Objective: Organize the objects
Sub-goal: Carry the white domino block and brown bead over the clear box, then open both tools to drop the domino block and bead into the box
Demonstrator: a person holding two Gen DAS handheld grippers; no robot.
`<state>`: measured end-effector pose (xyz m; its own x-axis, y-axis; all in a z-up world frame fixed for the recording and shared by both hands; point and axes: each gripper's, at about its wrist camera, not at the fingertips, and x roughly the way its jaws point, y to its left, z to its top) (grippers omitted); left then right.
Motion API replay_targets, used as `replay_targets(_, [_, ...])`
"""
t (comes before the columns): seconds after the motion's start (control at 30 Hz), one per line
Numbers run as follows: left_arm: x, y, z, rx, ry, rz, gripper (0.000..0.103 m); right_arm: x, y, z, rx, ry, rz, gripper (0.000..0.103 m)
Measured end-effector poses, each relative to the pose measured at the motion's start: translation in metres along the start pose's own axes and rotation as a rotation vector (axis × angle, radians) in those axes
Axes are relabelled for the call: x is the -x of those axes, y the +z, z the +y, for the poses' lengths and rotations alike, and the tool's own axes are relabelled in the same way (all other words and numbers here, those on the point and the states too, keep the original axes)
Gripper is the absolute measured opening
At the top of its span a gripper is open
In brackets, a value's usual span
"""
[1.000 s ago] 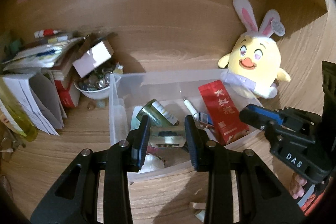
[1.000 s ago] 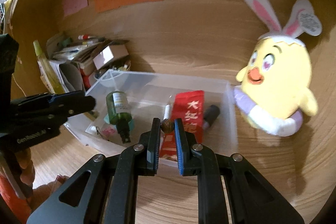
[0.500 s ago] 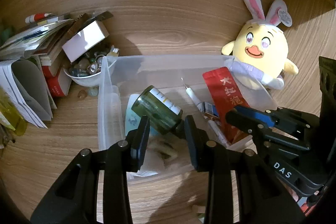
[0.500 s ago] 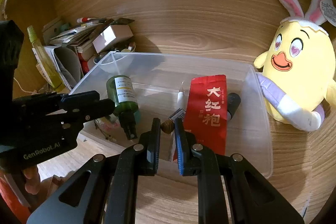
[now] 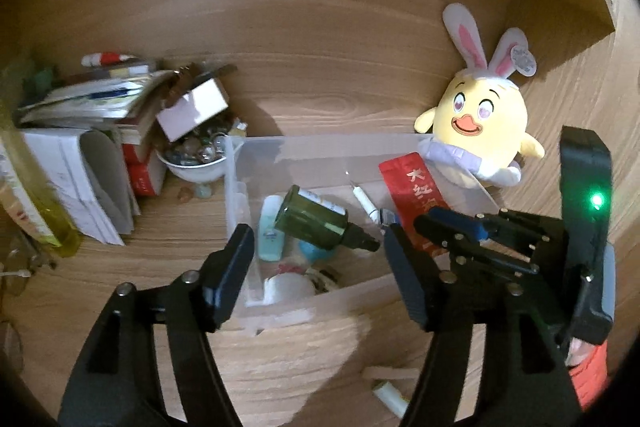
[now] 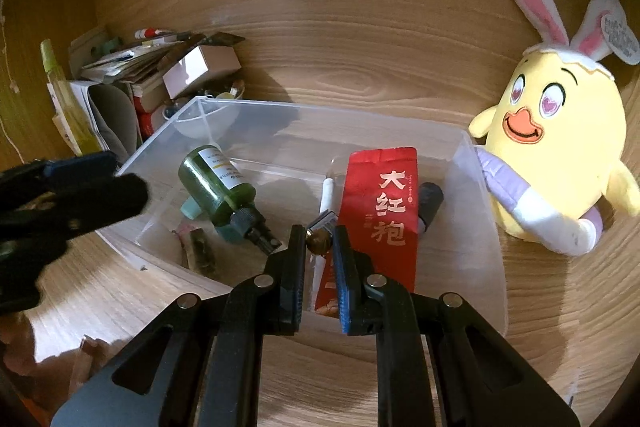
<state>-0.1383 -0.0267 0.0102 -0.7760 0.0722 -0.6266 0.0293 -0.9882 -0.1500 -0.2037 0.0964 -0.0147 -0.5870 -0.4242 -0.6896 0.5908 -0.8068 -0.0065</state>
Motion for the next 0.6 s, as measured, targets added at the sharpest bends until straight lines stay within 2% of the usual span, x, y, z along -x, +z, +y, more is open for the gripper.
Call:
replay_targets(0.1, [0.008, -0.005, 0.004, -0.006, 0.013, -0.004, 0.072, 0.001, 0.001, 0.001, 0.007, -0.022, -0.003, 0.017])
replay_targets(0.23, [0.015, -0.013, 0.01, -0.004, 0.033, 0.001, 0.079, 0.007, 0.0, 0.004, 0.022, -0.054, -0.025, 0.038])
replay_targets(0.3, [0.018, -0.017, 0.013, 0.0, 0.041, 0.009, 0.079, 0.011, -0.001, 0.007, 0.037, -0.07, -0.036, 0.044])
replay_targets(0.43, [0.024, -0.026, 0.019, 0.005, 0.057, 0.022, 0.083, 0.02, -0.002, 0.015, 0.065, -0.1, -0.062, 0.062])
replay_targets(0.6, [0.034, -0.038, 0.024, 0.006, 0.087, 0.028, 0.09, 0.036, -0.006, 0.022, 0.084, -0.097, -0.078, 0.068])
